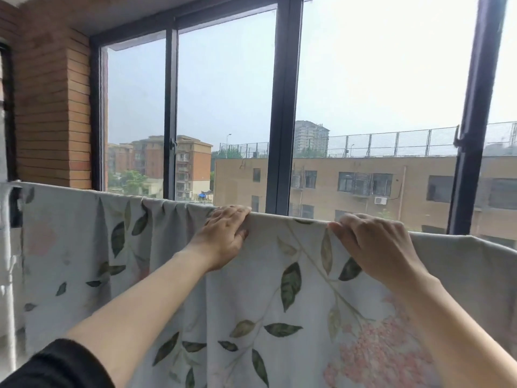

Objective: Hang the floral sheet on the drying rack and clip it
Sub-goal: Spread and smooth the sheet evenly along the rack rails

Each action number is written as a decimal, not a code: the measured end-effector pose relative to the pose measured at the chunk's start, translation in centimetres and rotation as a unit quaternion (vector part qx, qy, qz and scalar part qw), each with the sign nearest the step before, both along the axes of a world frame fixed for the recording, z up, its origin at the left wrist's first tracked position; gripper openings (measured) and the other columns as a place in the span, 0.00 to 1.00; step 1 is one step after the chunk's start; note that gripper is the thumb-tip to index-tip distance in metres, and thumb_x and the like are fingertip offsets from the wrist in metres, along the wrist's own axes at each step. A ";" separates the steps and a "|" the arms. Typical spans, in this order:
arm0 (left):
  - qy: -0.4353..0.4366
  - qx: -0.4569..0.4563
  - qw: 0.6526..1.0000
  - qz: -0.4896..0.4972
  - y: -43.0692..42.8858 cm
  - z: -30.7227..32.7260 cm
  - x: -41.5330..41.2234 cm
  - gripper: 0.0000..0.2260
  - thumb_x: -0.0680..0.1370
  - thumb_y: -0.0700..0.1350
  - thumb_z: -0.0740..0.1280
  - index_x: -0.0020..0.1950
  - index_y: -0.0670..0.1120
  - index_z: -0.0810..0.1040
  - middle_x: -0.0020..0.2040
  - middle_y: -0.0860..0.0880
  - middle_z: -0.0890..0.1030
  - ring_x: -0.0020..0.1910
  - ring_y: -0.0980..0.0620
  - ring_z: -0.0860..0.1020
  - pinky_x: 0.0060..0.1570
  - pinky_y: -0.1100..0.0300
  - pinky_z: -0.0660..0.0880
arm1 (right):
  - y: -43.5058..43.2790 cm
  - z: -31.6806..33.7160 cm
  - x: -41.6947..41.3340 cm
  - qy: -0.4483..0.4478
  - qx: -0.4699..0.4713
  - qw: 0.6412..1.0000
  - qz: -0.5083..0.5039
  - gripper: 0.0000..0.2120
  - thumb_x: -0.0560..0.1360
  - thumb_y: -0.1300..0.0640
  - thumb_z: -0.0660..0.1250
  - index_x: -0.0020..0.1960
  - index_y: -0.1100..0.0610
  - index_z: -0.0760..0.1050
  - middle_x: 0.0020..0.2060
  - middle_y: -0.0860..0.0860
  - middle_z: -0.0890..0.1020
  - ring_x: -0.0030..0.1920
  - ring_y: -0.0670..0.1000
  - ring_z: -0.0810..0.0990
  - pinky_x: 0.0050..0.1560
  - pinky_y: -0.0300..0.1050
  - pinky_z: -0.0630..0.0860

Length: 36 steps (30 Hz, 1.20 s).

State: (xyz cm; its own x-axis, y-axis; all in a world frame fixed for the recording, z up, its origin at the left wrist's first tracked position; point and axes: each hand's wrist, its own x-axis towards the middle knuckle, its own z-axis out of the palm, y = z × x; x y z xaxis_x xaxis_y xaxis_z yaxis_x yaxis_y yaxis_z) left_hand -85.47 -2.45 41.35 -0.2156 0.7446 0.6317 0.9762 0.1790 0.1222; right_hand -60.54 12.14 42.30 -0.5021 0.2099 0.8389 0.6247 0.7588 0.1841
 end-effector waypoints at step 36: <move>0.026 0.119 0.983 -0.137 -2.8 0.0 -22.3 0.22 0.77 0.59 0.51 0.61 0.53 0.77 0.57 0.56 0.80 0.59 0.51 0.75 0.62 0.53 0.64 | -5.1 -0.8 -18.3 0.113 0.000 0.982 -0.151 0.19 0.75 0.50 0.55 0.29 0.55 0.73 0.25 0.51 0.78 0.28 0.56 0.75 0.34 0.42 0.60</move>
